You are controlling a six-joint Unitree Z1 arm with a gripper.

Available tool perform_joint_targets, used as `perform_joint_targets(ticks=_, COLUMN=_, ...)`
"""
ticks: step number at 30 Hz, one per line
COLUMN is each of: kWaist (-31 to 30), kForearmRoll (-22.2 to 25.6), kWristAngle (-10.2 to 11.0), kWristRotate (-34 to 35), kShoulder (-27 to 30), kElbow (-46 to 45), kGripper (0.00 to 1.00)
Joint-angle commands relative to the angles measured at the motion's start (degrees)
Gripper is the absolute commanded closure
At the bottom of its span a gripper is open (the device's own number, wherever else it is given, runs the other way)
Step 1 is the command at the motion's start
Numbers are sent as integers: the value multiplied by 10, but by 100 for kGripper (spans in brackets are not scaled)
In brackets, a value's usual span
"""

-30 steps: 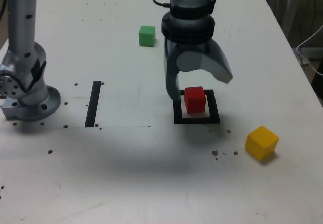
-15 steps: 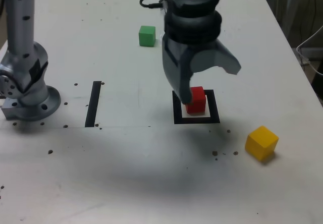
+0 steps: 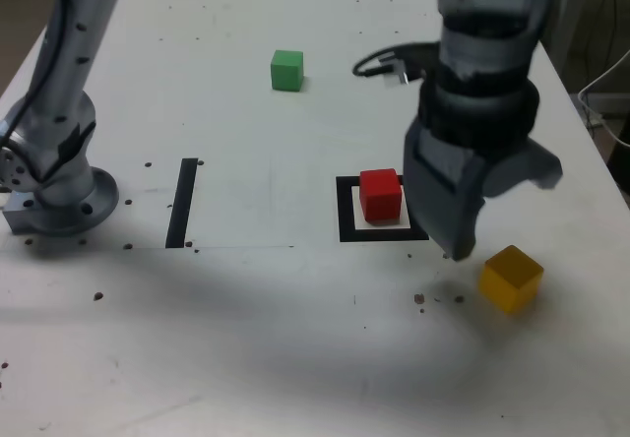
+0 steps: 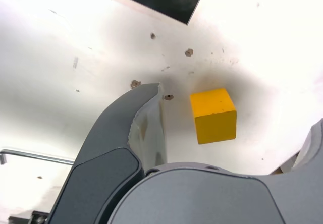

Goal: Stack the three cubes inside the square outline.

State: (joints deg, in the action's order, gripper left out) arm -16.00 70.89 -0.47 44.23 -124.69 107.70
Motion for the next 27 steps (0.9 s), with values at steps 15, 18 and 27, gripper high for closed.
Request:
perform_joint_targets(ticks=15, kWaist=-1, kForearmRoll=-14, kWristAngle=-15, kWristRotate=0, kShoulder=-96, kElbow=63, kGripper=7)
perform_joint_targets(ticks=18, kWaist=-1, kForearmRoll=-21, kWristAngle=-18, kWristRotate=5, kShoulder=-107, kElbow=68, kGripper=13)
perform_joint_targets(ticks=27, kWaist=3, kForearmRoll=-25, kWristAngle=-8, kWristRotate=30, kShoulder=-115, kElbow=77, kGripper=37)
